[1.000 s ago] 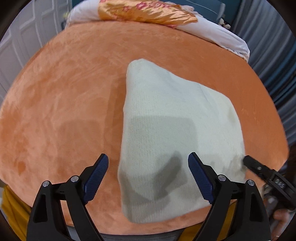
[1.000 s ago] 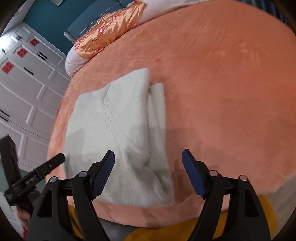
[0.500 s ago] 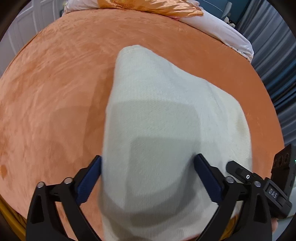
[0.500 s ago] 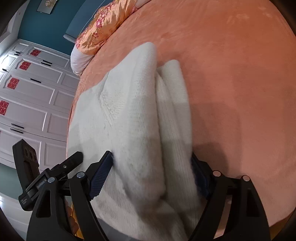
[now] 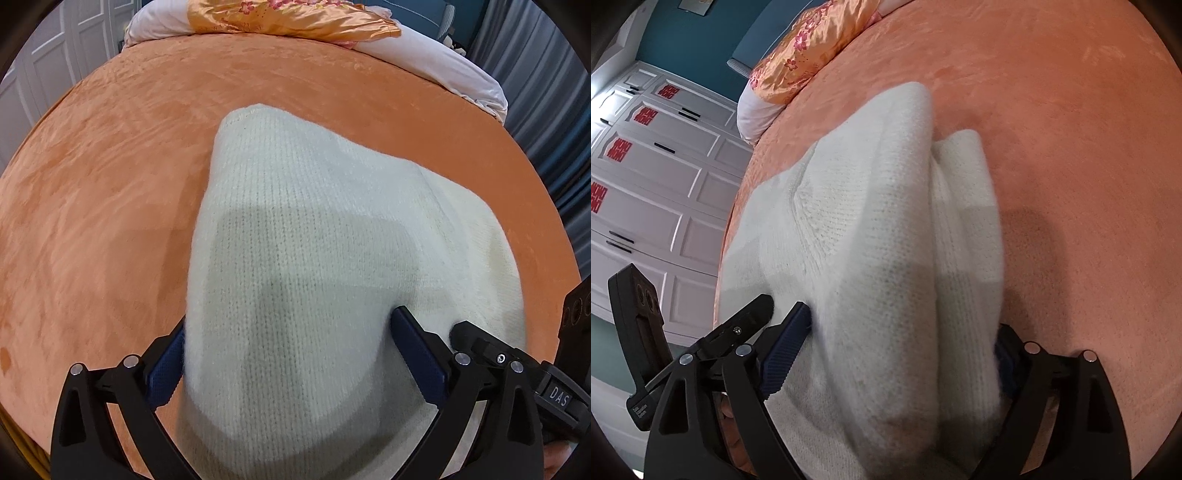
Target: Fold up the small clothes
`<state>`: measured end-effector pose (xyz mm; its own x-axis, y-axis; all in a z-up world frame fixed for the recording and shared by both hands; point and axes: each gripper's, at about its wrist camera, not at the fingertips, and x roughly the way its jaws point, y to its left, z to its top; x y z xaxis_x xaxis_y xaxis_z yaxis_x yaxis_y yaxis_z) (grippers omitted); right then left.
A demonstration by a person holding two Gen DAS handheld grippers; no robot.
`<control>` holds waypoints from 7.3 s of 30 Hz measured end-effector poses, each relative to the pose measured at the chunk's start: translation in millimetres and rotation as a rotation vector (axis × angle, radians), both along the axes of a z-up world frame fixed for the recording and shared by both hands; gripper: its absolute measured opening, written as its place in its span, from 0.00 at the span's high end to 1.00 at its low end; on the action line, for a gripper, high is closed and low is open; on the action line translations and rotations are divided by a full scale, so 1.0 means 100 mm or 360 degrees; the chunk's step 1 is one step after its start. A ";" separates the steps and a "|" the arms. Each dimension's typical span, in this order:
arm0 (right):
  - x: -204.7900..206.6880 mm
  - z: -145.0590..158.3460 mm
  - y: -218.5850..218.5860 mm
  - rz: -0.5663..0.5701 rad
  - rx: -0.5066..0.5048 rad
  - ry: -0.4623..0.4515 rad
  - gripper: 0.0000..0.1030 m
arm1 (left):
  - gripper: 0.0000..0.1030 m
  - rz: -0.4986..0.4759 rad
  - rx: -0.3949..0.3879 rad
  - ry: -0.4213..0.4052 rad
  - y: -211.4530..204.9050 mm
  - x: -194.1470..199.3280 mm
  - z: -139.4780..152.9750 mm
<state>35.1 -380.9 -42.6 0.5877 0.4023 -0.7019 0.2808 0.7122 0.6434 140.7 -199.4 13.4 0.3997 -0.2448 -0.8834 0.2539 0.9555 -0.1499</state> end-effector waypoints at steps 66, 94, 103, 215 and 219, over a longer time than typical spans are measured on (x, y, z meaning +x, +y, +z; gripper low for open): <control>-1.55 1.60 0.86 -0.0049 -0.0206 -0.0504 0.67 | 0.48 -0.0333 -0.0261 -0.0204 0.71 -1.21 1.56; 0.59 1.17 1.41 0.0045 -0.0211 -0.0394 0.42 | 0.42 0.0045 -0.0022 -0.0329 1.98 0.40 1.00; 0.04 0.80 1.30 -0.0048 -0.0288 -0.0265 0.78 | 0.52 0.0228 -0.0207 -0.0209 2.42 0.01 0.72; -0.49 -0.03 2.49 -0.0054 -0.1208 0.0020 0.07 | 0.05 0.0310 0.0300 -0.0359 1.91 -0.81 -0.38; -0.48 -0.02 2.51 -0.0059 -0.1203 0.0031 0.07 | 0.05 0.0306 0.0303 -0.0350 1.91 -0.80 -0.38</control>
